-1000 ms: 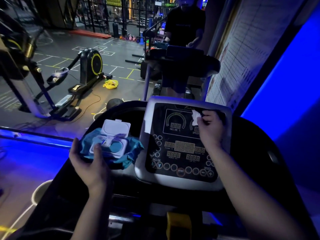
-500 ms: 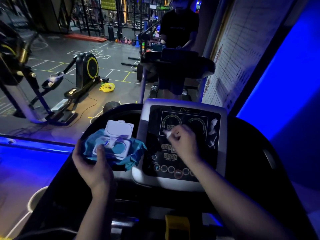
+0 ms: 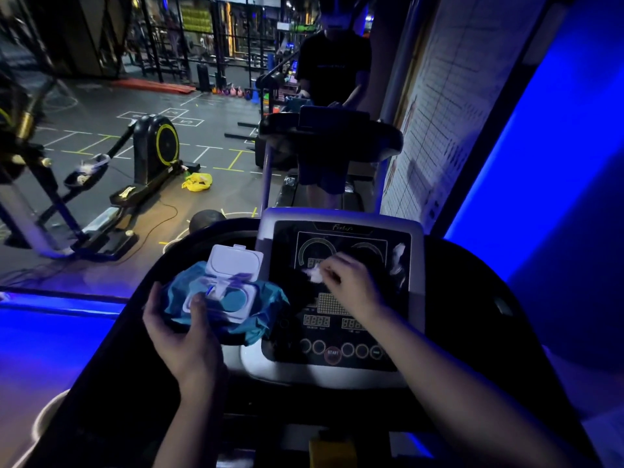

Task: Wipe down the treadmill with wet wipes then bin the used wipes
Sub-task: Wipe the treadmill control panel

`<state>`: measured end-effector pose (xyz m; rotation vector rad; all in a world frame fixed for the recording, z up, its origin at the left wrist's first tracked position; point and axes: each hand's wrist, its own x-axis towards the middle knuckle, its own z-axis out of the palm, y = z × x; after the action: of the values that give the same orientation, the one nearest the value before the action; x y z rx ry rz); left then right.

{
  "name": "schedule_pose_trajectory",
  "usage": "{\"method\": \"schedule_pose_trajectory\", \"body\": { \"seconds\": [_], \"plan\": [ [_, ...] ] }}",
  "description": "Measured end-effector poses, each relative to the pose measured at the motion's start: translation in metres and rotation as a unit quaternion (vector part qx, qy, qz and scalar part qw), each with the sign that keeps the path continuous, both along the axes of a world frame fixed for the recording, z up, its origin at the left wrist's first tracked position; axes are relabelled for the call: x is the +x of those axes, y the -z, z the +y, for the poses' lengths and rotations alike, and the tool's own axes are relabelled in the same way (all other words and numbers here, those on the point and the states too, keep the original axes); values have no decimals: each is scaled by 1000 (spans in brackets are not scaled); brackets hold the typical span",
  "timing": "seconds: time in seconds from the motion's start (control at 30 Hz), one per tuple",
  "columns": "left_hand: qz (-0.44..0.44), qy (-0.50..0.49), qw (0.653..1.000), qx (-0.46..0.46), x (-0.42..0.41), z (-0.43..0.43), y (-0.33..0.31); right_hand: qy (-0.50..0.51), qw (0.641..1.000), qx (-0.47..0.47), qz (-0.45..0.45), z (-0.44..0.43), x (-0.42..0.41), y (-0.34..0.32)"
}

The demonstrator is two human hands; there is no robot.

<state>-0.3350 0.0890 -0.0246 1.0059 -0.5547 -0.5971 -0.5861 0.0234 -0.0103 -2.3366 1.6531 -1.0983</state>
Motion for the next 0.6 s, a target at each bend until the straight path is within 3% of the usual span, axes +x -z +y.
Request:
{"method": "schedule_pose_trajectory", "body": {
  "seconds": [0.1, 0.23, 0.43, 0.53, 0.6],
  "plan": [
    [-8, 0, 1000, -6, -5, 0, 3, 113, 988, -82, -68, -16, -11, -25],
    [-8, -1, 1000, 2, -9, -3, -1, 216, 975, -54, -8, -35, 0, -35],
    [-14, -11, 1000, 15, -8, -9, -6, 133, 989, -36, 48, -34, 52, -15],
    [-18, -6, 1000, 11, -12, -4, -7, 183, 973, -82, 113, -28, 23, -18],
    [-21, 0, 1000, 11, -15, -2, -8, 263, 955, -90, 106, -25, -8, -25]
  ]
}}
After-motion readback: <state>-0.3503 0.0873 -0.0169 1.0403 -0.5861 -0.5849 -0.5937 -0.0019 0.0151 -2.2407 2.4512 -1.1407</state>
